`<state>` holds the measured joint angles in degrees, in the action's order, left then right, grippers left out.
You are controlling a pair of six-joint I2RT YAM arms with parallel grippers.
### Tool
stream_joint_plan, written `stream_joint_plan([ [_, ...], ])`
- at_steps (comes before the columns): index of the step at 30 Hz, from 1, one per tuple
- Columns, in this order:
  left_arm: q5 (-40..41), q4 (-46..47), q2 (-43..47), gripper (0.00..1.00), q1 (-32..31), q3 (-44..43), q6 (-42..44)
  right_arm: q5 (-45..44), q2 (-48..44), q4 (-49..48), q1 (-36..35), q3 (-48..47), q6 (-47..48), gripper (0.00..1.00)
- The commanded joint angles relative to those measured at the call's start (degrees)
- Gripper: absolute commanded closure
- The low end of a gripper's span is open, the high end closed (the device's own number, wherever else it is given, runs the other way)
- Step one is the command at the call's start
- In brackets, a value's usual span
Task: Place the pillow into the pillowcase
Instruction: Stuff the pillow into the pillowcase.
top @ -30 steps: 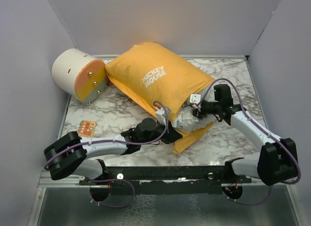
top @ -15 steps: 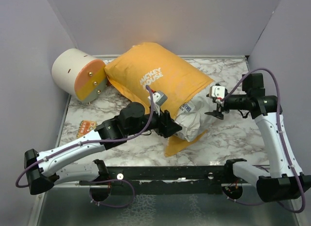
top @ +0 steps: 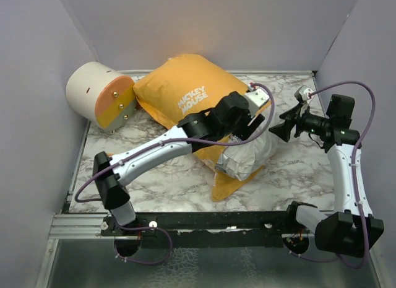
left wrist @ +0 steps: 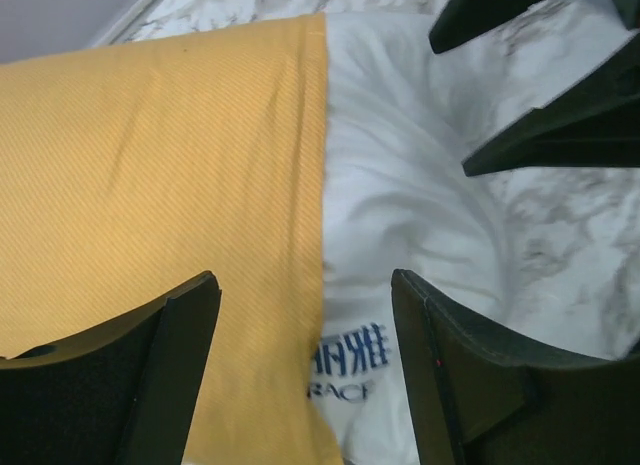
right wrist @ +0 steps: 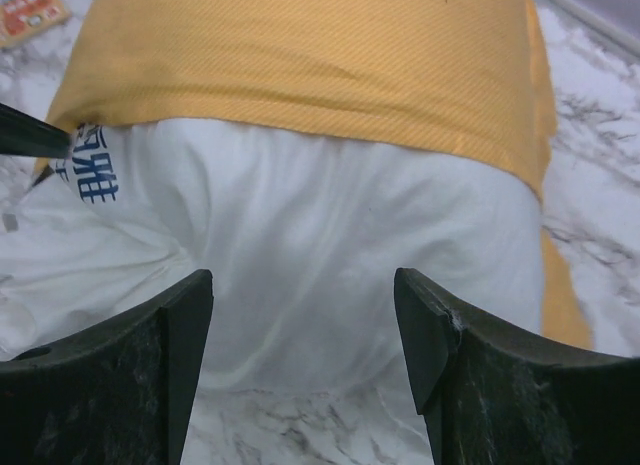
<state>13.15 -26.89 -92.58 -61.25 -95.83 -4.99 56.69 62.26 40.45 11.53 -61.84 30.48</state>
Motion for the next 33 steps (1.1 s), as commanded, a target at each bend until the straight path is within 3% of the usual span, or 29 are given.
stream_joint_plan([
  [1, 10.91, -7.05, -10.31, 0.27, -0.14, -11.81, 11.76, 7.74, 1.24, -15.95, 0.34, 5.24, -19.48, 0.28],
  [5, 15.80, -14.13, -19.28, 0.25, -0.14, -21.78, 13.14, 4.67, 1.24, -23.26, 0.42, 9.40, -25.09, 0.29],
  [11, 22.75, -16.03, -24.52, 0.26, -0.18, -26.81, 15.02, 1.03, 2.86, -28.91, 0.42, 14.06, -28.00, 0.33],
  [22, 23.75, -16.94, -27.18, 0.33, -0.10, -31.34, 15.55, -4.49, 9.60, -31.46, -1.43, 17.23, -28.82, 0.71],
  [25, 22.87, -18.56, -28.13, 0.42, 0.06, -33.74, 15.59, -5.62, 9.71, -31.94, -3.43, 17.63, -28.64, 0.80],
  [27, 22.50, -20.35, -29.16, 0.46, 0.08, -36.33, 15.33, -6.03, 9.95, -32.09, -4.22, 17.73, -28.45, 0.82],
  [33, 23.09, -23.08, -32.00, 0.46, 0.01, -42.65, 16.09, -6.14, 10.96, -32.01, -5.23, 17.73, -28.12, 0.85],
])
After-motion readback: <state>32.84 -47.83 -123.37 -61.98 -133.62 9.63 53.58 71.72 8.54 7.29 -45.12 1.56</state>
